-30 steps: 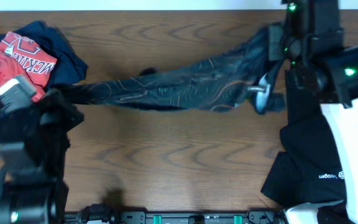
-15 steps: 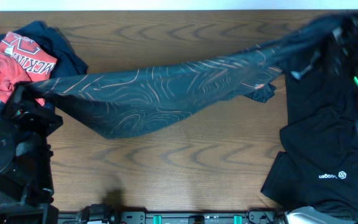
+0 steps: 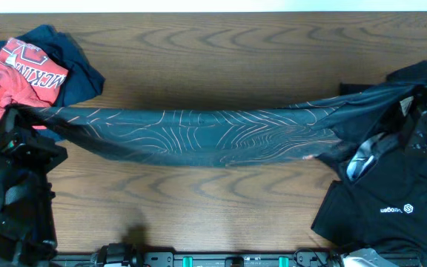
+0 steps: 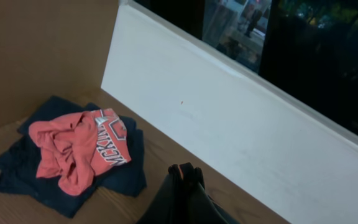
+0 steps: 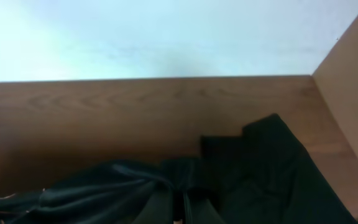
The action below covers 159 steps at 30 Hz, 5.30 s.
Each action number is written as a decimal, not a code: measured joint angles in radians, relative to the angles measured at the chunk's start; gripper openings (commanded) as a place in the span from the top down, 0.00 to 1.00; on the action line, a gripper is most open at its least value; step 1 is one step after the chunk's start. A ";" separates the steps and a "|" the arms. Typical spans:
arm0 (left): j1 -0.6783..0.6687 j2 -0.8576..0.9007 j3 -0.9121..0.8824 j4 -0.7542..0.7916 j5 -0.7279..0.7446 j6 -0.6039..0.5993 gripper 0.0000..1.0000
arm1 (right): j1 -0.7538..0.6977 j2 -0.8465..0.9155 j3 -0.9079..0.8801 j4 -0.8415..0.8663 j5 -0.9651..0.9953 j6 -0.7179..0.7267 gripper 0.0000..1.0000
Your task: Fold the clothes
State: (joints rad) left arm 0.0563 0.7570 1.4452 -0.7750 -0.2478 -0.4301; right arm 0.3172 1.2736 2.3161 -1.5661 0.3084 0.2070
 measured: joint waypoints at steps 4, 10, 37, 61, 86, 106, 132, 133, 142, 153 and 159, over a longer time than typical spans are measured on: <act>0.000 0.000 0.069 -0.022 0.000 0.013 0.94 | 0.000 -0.039 0.000 0.053 -0.007 -0.020 0.99; 0.000 0.000 0.209 -0.080 -0.003 0.020 0.94 | 0.000 -0.082 0.006 0.055 -0.024 -0.050 0.99; 0.000 0.391 0.344 -0.299 0.119 -0.011 0.95 | -0.001 0.306 -0.025 -0.038 -0.272 0.015 0.99; 0.000 0.669 0.566 0.222 0.116 0.010 0.94 | -0.085 0.449 0.227 0.612 -0.060 -0.170 0.99; 0.000 0.951 0.312 -0.500 0.315 0.013 0.94 | -0.079 0.507 -0.404 -0.063 -0.446 -0.086 0.99; 0.028 0.940 0.070 -0.479 0.275 -0.013 0.94 | -0.079 0.507 -0.838 0.124 -0.491 -0.053 0.99; 0.028 0.940 -0.121 -0.387 0.275 -0.045 0.94 | -0.079 0.507 -1.043 0.302 -0.493 -0.018 0.99; 0.028 0.940 -0.121 -0.384 0.274 -0.045 0.94 | -0.079 0.508 -1.059 0.316 -0.493 -0.015 0.99; 0.028 0.940 -0.121 -0.373 0.275 -0.045 0.94 | -0.079 0.507 -1.094 0.408 -0.494 -0.008 0.99; 0.028 0.940 -0.121 -0.366 0.275 -0.045 0.94 | -0.121 0.507 -1.088 0.445 -0.496 -0.005 0.99; 0.028 0.940 -0.121 -0.349 0.275 -0.045 0.94 | -0.174 0.507 -1.087 0.467 -0.496 -0.006 0.01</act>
State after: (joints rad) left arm 0.0841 1.6974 1.3243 -1.1244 0.0269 -0.4751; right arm 0.1432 1.7809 1.2293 -1.0992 -0.1871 0.2008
